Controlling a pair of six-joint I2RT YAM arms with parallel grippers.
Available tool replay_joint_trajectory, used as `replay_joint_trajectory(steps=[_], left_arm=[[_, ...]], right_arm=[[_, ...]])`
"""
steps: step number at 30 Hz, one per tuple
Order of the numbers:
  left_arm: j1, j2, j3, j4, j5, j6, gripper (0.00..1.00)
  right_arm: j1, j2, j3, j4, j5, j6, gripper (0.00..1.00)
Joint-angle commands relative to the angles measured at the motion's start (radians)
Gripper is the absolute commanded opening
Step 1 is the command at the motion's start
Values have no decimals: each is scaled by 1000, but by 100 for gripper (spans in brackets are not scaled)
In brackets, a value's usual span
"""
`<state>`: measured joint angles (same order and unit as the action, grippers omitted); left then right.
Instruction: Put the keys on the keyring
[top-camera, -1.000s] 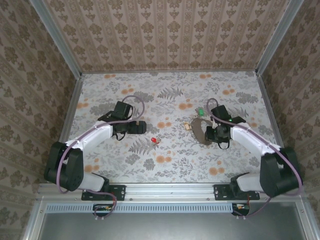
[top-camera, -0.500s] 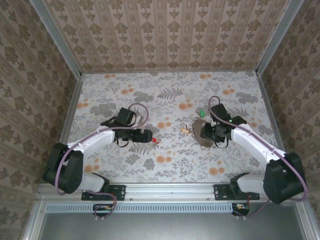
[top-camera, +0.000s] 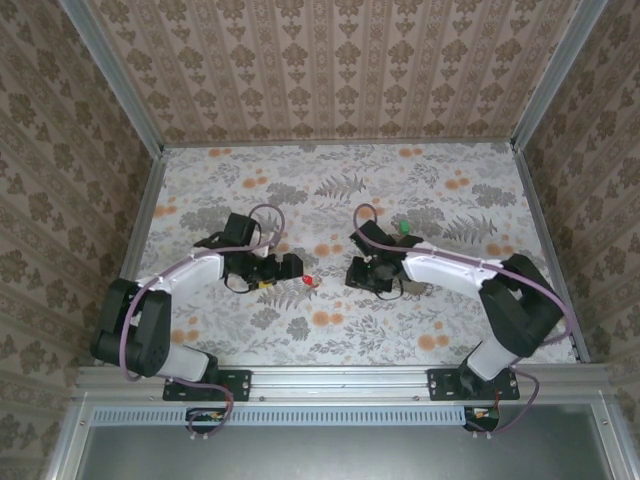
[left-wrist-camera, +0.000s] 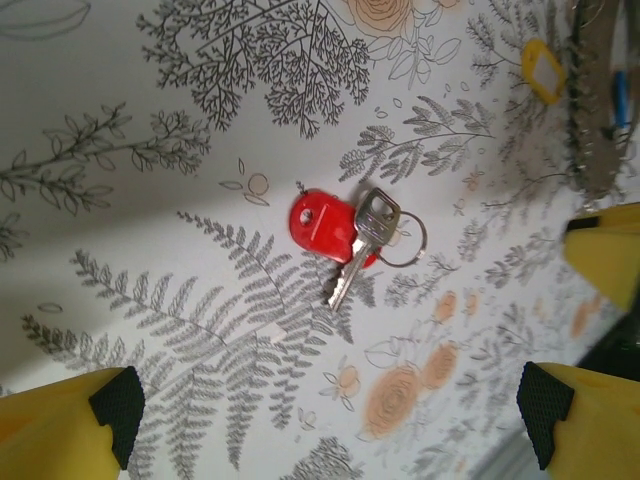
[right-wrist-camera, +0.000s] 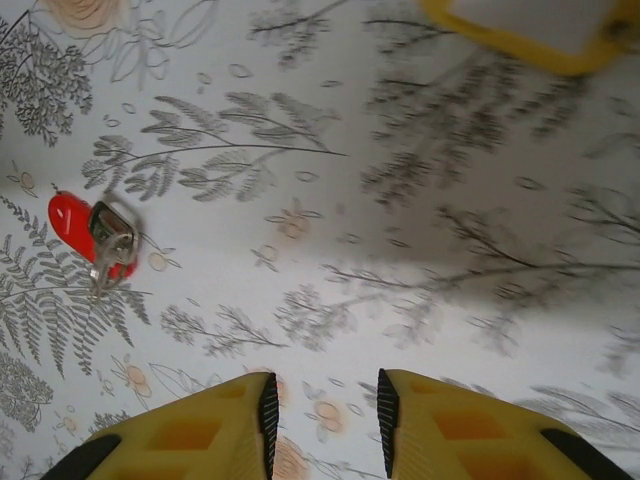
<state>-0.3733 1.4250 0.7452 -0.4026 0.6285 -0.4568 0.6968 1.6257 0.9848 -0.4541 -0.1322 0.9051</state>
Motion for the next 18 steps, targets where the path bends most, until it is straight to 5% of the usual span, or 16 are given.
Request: replay_joint_trajectory(steps=[1,13,18], left_arm=[[47,-16,-9,-83,126,-39,100],[231,-169,-71,-179,101,-77,92],[238,-184,-67,-187,96,-60,91]], right_arm=[[38,72,116,-50,30,-14,35],[91,272,276,27,-46,138,40],[96,318,306,49,-79,167,33]])
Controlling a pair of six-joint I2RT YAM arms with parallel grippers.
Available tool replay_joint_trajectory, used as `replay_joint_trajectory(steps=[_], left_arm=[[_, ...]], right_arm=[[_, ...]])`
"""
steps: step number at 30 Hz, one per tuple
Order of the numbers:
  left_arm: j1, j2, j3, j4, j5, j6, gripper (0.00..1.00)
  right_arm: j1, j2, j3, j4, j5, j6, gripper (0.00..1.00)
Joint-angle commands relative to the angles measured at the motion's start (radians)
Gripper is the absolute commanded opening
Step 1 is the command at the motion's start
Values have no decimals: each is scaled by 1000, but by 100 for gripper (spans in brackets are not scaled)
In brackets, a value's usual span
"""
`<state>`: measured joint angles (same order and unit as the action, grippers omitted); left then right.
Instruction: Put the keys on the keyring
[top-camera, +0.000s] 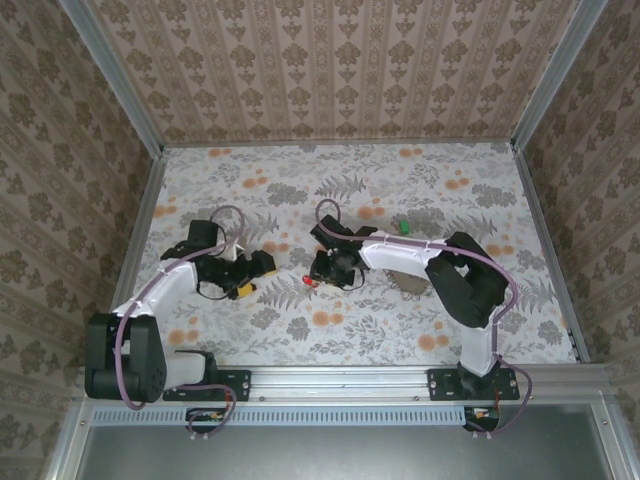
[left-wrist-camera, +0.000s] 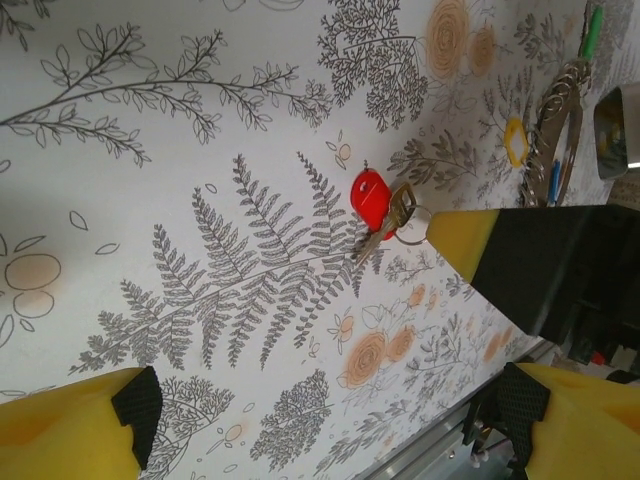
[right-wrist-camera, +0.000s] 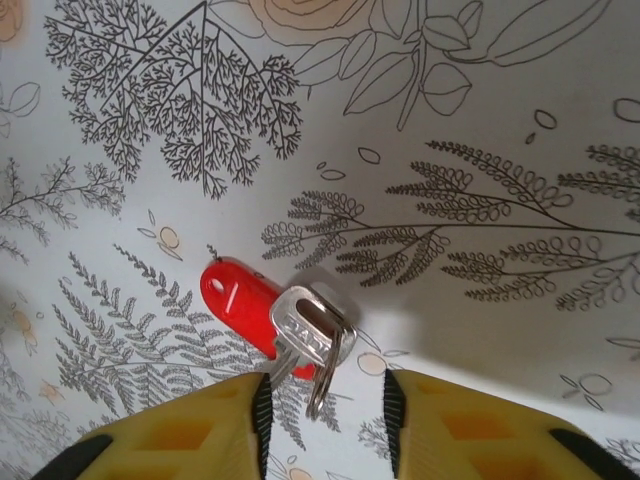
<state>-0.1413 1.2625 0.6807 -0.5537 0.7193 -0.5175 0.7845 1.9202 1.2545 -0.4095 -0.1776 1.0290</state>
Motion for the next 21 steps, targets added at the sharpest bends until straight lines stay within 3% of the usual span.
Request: replay_joint_trajectory(steps=[1,7,13,17,21], left_arm=[[6,-24,-3,-34,5,0,91],[5,-31,-13,-15,8,6,89],[-10,-31,-2,-9,6,22,89],[-81,-37,20,12,-11,40,87],[-178,-47,45,69,-39,37,87]], right_arm=[[9,26,41,1,-33,41,30],[9,27,46,-39,-26,18,19],[-6,-73,26,-118,33,-103,30],[-68,-215,-35,-230,116,-180,30],[-139,-404,-214,-244,149,-91,29]])
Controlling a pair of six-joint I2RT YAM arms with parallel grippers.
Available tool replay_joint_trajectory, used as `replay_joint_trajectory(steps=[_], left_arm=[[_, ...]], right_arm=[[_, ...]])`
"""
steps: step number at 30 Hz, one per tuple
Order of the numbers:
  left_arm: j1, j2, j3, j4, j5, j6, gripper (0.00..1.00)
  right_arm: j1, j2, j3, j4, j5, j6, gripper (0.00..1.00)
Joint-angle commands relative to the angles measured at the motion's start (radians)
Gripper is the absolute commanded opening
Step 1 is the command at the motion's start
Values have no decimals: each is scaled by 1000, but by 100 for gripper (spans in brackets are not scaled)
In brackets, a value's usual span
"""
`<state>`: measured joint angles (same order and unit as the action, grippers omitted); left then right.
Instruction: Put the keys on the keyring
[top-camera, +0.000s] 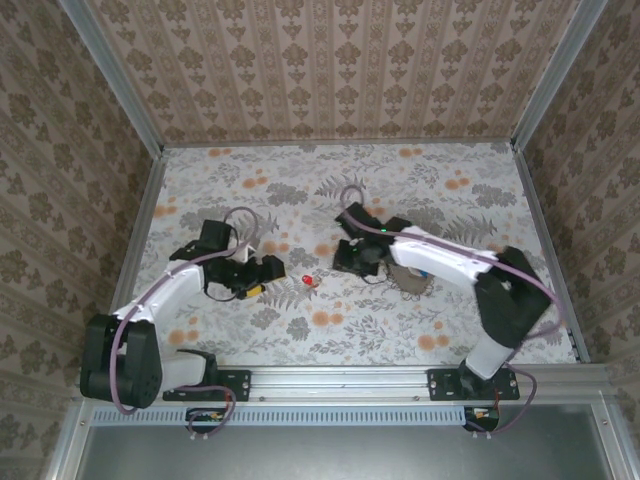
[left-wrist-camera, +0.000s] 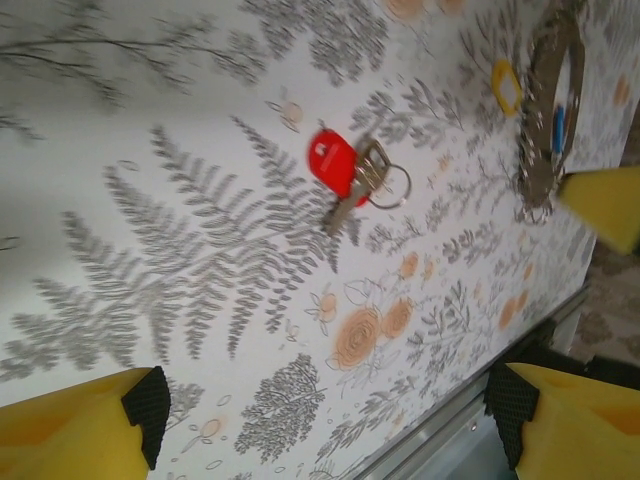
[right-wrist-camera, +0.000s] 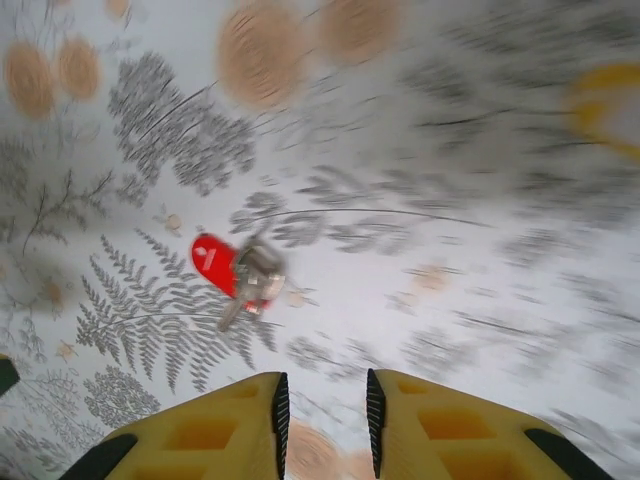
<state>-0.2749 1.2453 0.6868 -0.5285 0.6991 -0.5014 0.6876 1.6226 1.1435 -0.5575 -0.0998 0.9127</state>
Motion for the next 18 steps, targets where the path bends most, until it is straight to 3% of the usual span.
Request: replay_joint_trajectory(steps=[1,7,13,15,18], left_arm=[[-62,-30,41,60,-20,21,87],[-129,-15,60,106,-29,35,84],[-164,-16,66,100,-49,75,85],[-175,-9,66,104,-49,79,87],[-175,1,78,91,-50,96,89]], right_arm=[[-63,-147,-140,-98,74,49,29],[-344,-307,-270,-159,-27,56,25],[-356,-274,-352,-32,-185,246,22],[-359,-265,-390,59,-204,291,13],[-404,-202,-353,29,-175,226,12]])
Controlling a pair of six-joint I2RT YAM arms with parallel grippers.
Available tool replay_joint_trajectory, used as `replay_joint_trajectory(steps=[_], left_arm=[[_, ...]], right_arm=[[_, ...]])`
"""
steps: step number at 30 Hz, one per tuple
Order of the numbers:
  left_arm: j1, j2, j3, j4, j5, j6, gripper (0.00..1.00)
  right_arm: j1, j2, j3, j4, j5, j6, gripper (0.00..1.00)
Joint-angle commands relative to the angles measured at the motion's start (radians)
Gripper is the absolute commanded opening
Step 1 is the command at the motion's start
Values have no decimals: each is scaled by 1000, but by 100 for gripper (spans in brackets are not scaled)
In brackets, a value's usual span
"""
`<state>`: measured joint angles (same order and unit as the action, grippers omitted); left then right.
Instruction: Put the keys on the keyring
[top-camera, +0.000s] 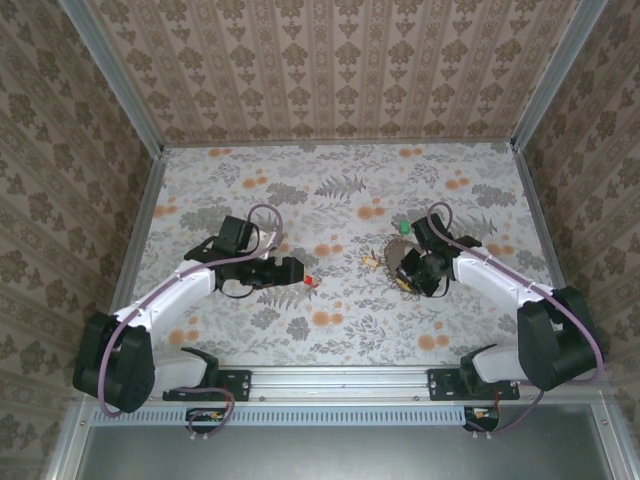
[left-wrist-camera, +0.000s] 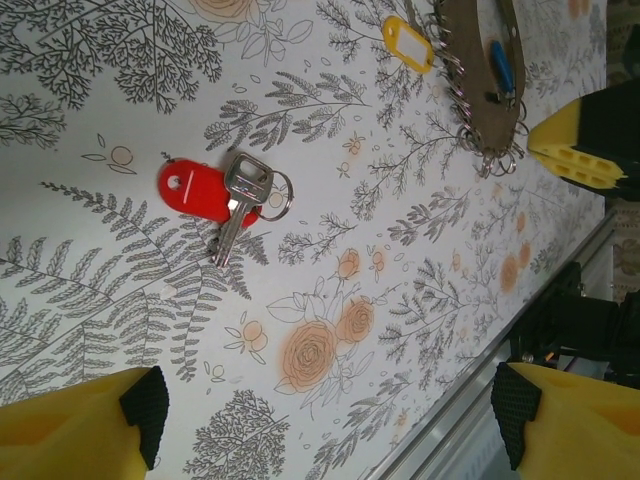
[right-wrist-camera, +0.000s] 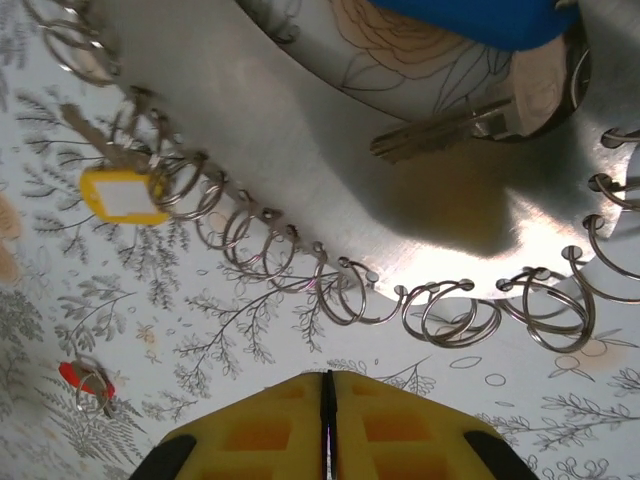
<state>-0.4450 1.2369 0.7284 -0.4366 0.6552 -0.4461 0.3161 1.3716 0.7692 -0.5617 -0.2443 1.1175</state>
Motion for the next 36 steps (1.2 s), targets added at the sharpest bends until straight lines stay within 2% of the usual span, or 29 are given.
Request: replay_joint_trajectory(steps=[1,6,16,24,36], left_arm=[[-30,10,41,-12,-5,49,89],[-46,1,46,-40,-63,74,89],[-64,13,49,-19,-71,68,92],[-83,-3,49,-32,-108,74,98],[-90,-4,48,-41,-134,79,96]], right_arm=[[-47,76,34,5,-30,-2,13],[-51,108,-25,81,-64,28,15],[-51,88,-25,93,-65,3,21],[-46,99,-56,152,-88,17,22],[-31,93,-56,116,-51,12,22]])
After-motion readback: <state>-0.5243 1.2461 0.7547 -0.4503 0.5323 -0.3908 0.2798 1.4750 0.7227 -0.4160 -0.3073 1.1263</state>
